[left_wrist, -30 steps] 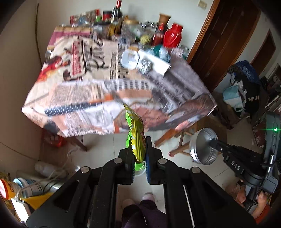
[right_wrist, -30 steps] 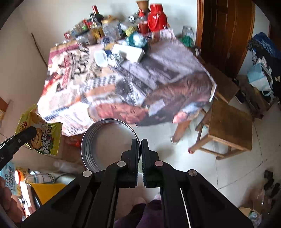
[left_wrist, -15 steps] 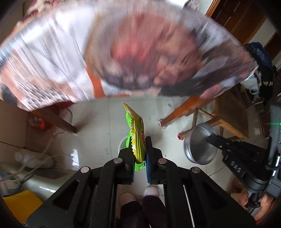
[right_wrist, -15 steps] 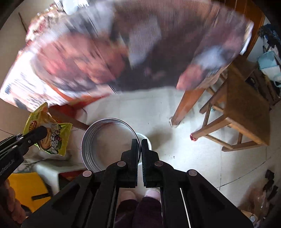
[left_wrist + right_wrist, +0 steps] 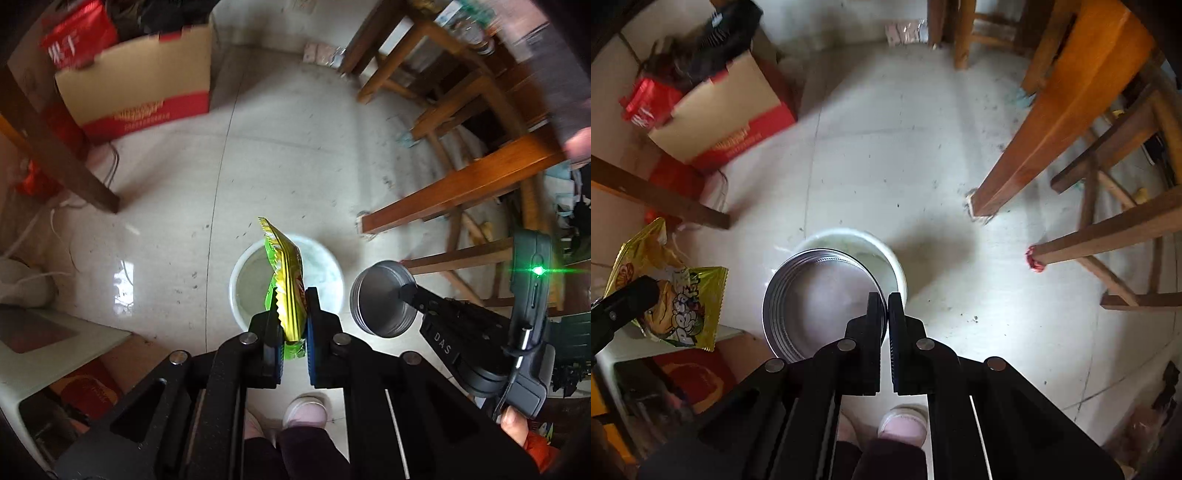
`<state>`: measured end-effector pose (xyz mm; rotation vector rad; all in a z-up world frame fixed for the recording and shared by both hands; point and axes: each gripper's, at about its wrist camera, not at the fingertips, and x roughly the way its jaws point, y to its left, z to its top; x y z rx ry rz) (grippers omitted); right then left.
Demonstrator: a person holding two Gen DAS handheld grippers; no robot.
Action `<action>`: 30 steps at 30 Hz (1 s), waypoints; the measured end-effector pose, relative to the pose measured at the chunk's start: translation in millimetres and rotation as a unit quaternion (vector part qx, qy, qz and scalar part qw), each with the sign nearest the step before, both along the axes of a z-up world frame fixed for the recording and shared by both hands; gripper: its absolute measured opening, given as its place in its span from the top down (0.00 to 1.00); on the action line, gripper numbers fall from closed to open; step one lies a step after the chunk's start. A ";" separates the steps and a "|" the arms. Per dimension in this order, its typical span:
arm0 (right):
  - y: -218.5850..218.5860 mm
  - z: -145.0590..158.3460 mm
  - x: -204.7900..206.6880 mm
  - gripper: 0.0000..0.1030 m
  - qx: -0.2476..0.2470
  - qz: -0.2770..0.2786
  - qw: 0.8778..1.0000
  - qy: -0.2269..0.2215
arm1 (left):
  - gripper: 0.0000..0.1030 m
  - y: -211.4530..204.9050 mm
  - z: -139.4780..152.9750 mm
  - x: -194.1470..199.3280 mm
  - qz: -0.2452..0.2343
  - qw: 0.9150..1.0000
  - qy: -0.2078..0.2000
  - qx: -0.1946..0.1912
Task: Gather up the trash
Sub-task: 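Carry the lid and snack bag to the white bucket and release both, then move both open tools back over the table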
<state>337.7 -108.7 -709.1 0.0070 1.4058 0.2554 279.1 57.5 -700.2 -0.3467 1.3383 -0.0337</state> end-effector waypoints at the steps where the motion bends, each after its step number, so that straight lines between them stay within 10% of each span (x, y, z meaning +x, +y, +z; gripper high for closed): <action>1: 2.3 -10.8 2.0 0.96 0.000 0.004 1.000 0.003 | 0.91 1.6 -9.6 0.9 0.001 1.000 0.003 0.003; 14: 18.2 -84.4 -3.3 0.79 0.048 0.044 0.995 0.073 | 0.91 -5.4 -92.8 2.8 0.009 0.999 0.044 -0.003; 30: 12.7 -40.1 -4.0 0.68 0.043 0.048 0.997 0.049 | 0.65 -11.5 -55.7 -0.1 0.008 0.997 0.070 0.015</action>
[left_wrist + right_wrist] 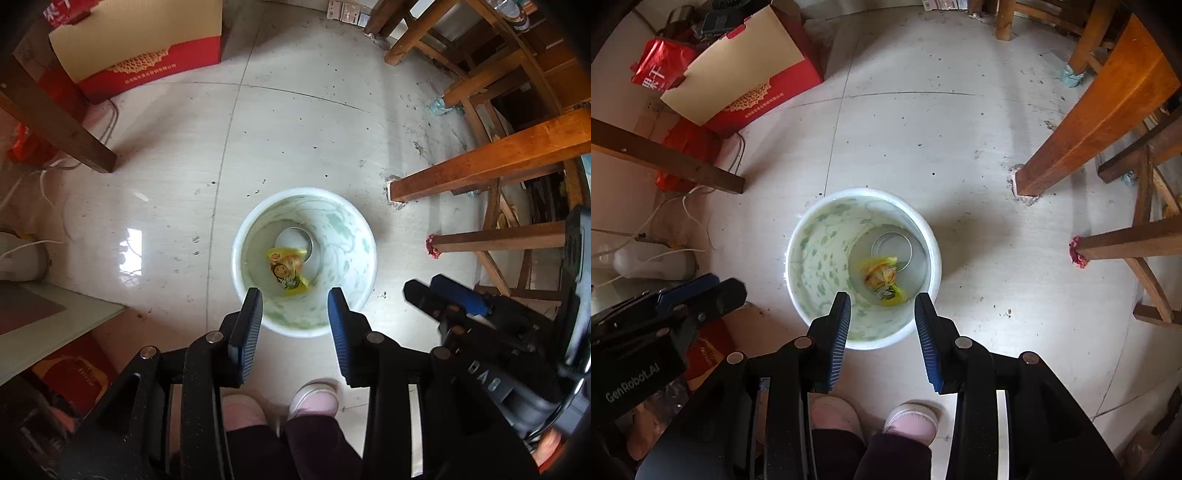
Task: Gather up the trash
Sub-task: 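Move both open tools back over the table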
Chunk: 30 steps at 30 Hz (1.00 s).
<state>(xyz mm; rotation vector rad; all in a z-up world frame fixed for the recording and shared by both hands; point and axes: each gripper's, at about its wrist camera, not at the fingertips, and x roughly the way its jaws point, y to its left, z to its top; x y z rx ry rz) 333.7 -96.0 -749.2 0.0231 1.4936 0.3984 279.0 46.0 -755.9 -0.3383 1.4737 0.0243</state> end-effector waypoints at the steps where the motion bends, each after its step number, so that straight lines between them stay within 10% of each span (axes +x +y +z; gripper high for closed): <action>1: -1.1 4.1 0.4 0.68 0.001 -0.003 1.000 0.000 | 0.65 0.8 4.7 -1.1 0.000 1.000 0.001 0.003; 17: -15.6 190.1 -10.8 0.68 0.016 -0.032 0.999 -0.038 | 0.65 -1.3 220.7 -28.5 0.017 0.999 -0.046 0.008; 30: -33.4 419.2 -27.4 0.68 0.036 -0.037 0.983 -0.175 | 0.65 -2.8 445.1 -27.5 -0.002 0.985 -0.171 0.026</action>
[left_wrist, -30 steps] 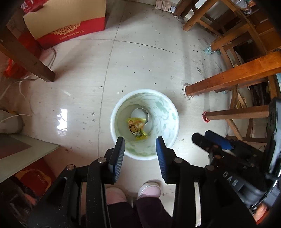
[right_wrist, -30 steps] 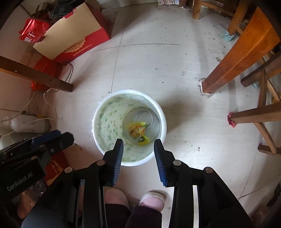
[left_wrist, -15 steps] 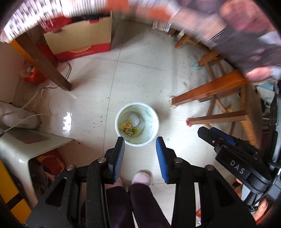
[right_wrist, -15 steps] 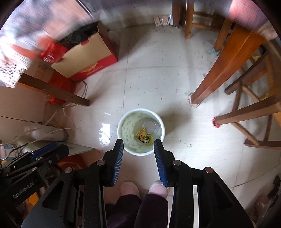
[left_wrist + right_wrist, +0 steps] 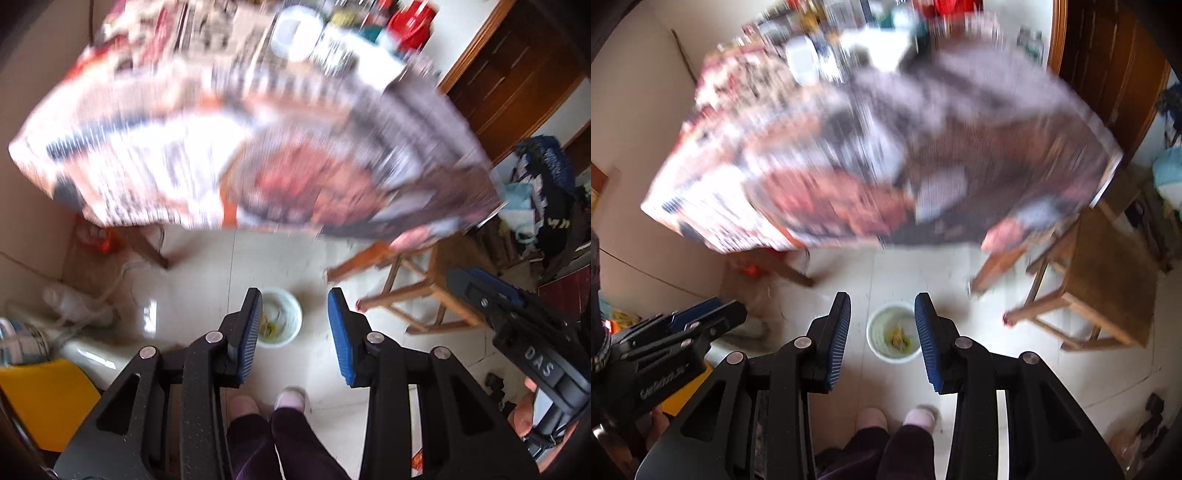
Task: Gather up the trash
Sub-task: 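Move both open tools back over the table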
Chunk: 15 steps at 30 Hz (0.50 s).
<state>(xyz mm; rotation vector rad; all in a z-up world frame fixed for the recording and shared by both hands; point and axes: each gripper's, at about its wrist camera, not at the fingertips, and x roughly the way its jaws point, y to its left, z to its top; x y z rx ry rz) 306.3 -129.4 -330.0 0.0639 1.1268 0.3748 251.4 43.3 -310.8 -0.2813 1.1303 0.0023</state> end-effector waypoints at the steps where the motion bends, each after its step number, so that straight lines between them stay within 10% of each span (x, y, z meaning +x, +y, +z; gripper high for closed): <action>1: -0.9 18.2 -3.1 0.68 0.003 -0.001 1.000 -0.013 | 0.65 -1.1 15.9 -0.6 -0.003 1.000 -0.012 0.003; 15: -3.0 191.8 -51.1 0.67 0.030 -0.023 0.986 -0.160 | 0.56 -3.7 218.3 -48.5 -0.054 0.980 -0.186 0.032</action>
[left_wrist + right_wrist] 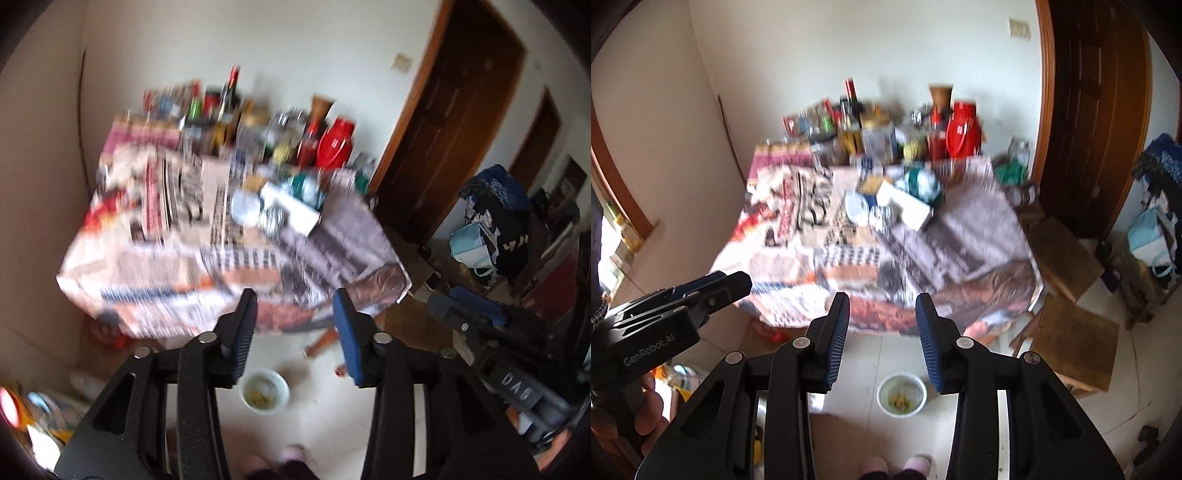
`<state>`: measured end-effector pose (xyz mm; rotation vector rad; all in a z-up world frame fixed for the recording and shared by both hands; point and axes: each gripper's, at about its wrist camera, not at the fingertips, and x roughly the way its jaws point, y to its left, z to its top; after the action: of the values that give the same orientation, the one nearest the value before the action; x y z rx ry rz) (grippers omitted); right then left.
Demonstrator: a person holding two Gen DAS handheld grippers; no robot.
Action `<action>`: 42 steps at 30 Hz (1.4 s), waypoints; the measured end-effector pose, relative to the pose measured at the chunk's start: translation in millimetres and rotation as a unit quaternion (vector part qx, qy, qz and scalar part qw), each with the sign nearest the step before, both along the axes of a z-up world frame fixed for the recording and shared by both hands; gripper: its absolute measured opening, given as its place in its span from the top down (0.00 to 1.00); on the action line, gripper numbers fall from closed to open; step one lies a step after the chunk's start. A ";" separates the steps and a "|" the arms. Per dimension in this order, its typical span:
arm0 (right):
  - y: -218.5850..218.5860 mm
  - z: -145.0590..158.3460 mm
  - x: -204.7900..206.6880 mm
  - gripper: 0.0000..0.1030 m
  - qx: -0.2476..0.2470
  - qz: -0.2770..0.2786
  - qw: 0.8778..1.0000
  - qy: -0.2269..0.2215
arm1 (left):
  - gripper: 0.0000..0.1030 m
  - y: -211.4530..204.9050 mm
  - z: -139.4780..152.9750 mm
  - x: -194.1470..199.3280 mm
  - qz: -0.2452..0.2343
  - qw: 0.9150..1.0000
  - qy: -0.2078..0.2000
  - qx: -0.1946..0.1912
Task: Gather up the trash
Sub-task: 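Move both open tools back over the table, then grasp the teal plastic bag with the right tool while the left tool grasps the blue Lucky Cup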
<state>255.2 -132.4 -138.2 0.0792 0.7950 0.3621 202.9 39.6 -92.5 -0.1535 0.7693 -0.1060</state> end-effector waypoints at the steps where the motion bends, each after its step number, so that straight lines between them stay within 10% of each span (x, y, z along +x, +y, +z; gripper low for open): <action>1: -1.0 8.9 -3.8 0.67 0.004 -0.003 1.000 -0.007 | 0.55 0.5 7.1 -3.5 -0.003 1.000 -0.009 0.008; 5: -3.9 39.6 -20.2 0.61 0.012 -0.022 0.999 -0.042 | 0.55 7.5 29.5 -19.2 -0.014 0.999 -0.041 0.016; 10: -10.6 61.1 -32.9 0.27 0.015 -0.053 0.994 -0.091 | 0.36 20.8 39.6 -23.8 -0.003 0.998 -0.061 0.016; 14: -15.1 68.2 -25.5 0.25 0.009 -0.071 0.992 -0.103 | 0.24 29.1 37.1 -10.5 0.010 0.999 -0.050 0.018; 42: -62.3 27.9 211.9 0.25 0.018 -0.049 0.998 -0.023 | 0.23 23.3 -23.8 230.5 0.089 0.995 0.042 0.029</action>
<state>467.1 -194.7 -110.3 0.1428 0.7370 0.2846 433.4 62.9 -116.3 -0.1708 0.8380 0.0935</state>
